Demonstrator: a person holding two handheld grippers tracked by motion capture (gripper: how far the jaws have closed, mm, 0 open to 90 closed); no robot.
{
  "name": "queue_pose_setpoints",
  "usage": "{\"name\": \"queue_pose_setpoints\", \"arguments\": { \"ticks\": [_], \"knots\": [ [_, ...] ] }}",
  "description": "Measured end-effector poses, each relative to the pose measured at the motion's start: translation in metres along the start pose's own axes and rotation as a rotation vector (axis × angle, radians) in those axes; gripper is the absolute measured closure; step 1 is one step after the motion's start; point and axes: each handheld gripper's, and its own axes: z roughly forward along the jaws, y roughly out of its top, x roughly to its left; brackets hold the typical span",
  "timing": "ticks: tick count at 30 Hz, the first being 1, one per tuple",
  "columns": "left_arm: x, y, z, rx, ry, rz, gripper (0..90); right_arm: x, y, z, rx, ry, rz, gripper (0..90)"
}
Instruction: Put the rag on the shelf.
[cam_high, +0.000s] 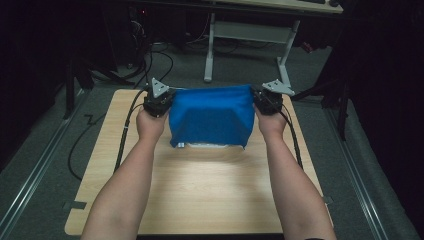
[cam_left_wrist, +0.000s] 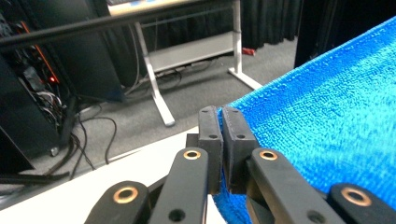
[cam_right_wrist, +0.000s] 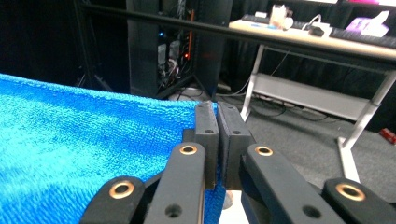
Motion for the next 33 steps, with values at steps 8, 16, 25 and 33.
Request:
{"name": "queue_pose_setpoints", "arguments": {
  "ticks": [8,16,25,33],
  "knots": [
    [-0.004,-0.031,0.006,0.074,-0.051,-0.02,87.2,0.003,-0.031,0.004,0.055,0.028,0.023,88.4],
    [-0.008,-0.041,0.009,0.11,-0.073,-0.032,87.0,0.001,-0.053,0.006,0.099,0.046,0.061,88.3],
    [-0.011,-0.052,0.011,0.151,-0.084,-0.044,86.6,0.004,-0.067,0.008,0.126,0.063,0.078,88.2],
    [-0.013,-0.064,0.01,0.17,-0.091,-0.059,86.1,0.008,-0.082,0.01,0.143,0.079,0.107,88.1]
  ]
}}
